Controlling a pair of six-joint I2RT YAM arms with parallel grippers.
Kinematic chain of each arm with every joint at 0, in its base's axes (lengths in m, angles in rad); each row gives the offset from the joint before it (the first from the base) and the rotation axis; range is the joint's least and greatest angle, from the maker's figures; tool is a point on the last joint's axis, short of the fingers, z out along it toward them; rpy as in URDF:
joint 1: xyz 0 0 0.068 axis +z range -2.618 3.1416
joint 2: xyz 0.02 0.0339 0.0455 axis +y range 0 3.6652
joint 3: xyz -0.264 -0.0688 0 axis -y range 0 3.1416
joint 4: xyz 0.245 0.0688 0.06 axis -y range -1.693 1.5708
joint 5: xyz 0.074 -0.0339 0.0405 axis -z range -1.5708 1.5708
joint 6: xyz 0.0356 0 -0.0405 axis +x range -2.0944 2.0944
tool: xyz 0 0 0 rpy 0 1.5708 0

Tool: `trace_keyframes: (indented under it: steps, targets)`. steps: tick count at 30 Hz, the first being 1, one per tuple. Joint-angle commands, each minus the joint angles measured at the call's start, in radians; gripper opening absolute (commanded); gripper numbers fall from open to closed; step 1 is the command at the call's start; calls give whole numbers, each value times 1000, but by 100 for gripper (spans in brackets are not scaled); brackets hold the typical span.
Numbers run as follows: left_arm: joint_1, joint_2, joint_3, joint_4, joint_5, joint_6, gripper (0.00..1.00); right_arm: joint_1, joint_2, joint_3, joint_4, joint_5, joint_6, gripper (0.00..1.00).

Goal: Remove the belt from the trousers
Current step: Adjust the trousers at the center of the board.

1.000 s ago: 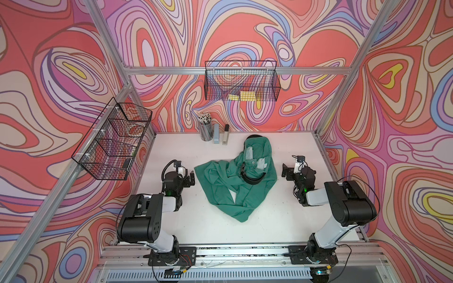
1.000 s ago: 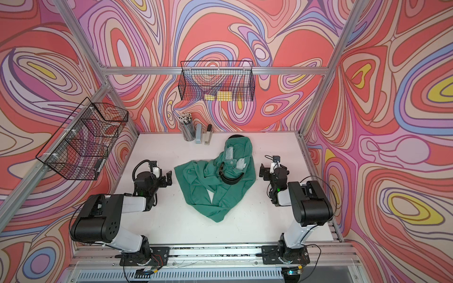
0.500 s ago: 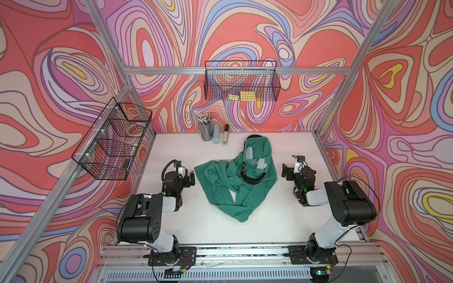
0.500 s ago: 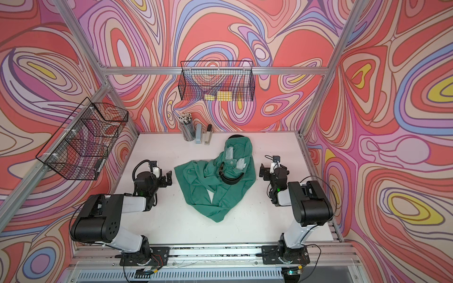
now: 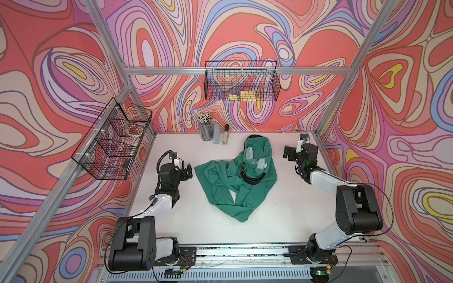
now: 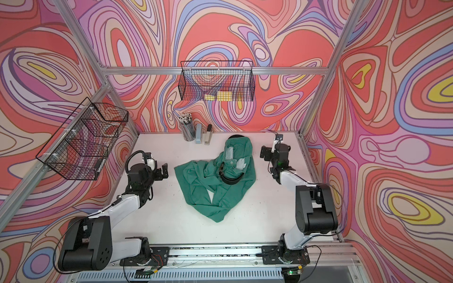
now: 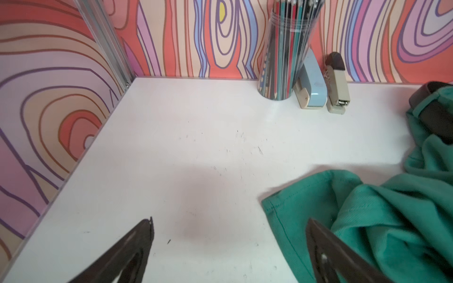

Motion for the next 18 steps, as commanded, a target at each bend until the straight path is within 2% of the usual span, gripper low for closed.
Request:
trace_keyframes:
  steps: [1,3,5,8,12,14,18]
  targets:
    - [8,-14,111,-386,-127,-58,100,-5,3,133,-383,6,113,98]
    - [9,-29,142,-463,-115,-61,100,-3,-74,93,-299,-51,122,98]
    - [9,-66,127,-458,-61,-61,100,-3,-141,48,-236,-73,182,94]
    - [8,-110,123,-506,-22,-135,100,39,-143,99,-355,-75,207,85]
    - [-14,-124,124,-601,101,-194,97,248,-92,169,-501,64,144,84]
    - [-65,-123,124,-637,109,-204,96,359,-61,209,-558,122,180,81]
    - [-200,-111,149,-708,99,-224,95,503,18,283,-624,153,324,75]
